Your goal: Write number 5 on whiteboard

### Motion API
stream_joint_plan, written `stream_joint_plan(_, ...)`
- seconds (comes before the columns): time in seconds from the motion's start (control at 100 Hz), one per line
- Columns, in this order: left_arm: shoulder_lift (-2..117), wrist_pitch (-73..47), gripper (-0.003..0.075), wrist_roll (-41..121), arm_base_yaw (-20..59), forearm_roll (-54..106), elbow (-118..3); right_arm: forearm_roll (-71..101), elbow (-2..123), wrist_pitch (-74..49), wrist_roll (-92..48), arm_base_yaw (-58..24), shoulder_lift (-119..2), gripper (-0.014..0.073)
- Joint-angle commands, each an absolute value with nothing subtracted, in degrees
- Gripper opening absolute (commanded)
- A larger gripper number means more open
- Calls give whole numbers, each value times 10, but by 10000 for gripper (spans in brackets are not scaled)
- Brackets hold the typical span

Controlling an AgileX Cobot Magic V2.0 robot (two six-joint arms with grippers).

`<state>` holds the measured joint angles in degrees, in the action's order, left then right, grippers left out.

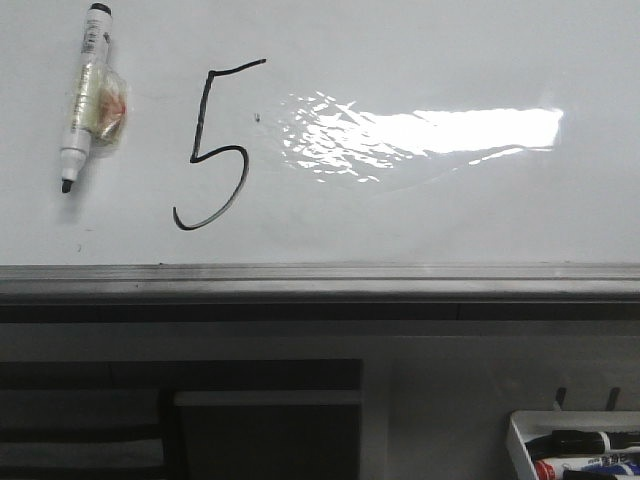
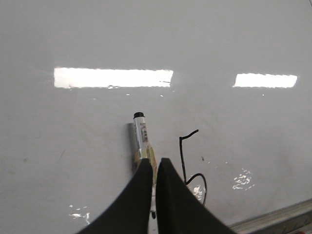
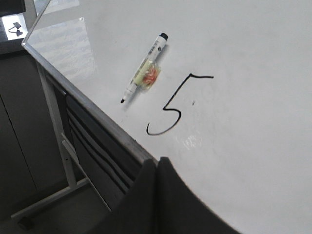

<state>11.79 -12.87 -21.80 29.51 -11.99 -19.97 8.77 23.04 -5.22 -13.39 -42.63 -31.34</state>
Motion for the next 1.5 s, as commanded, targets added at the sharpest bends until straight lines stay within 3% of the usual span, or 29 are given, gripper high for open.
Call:
stream_joint_plan(0.0, 79, -94, -20, -218, 294, -153, -178, 83, 206, -5, -140, -423, -268, -61)
stream_joint_plan(0.22, 36, -96, -20, -218, 294, -156, -137, 83, 164, -13, -140, -423, -210, -61)
stream_joint_plan(1.02, 36, -108, -20, -218, 286, -112, -134, 83, 163, -14, -140, -423, -210, -61)
stream_joint_plan(1.25, 35, -112, -20, -31, 213, -10, -124, 83, 163, -14, -140, -423, -210, -61)
stream_joint_plan(1.49, 30, -110, -20, -23, 101, 47, -57, 83, 163, -14, -140, -423, -210, -61)
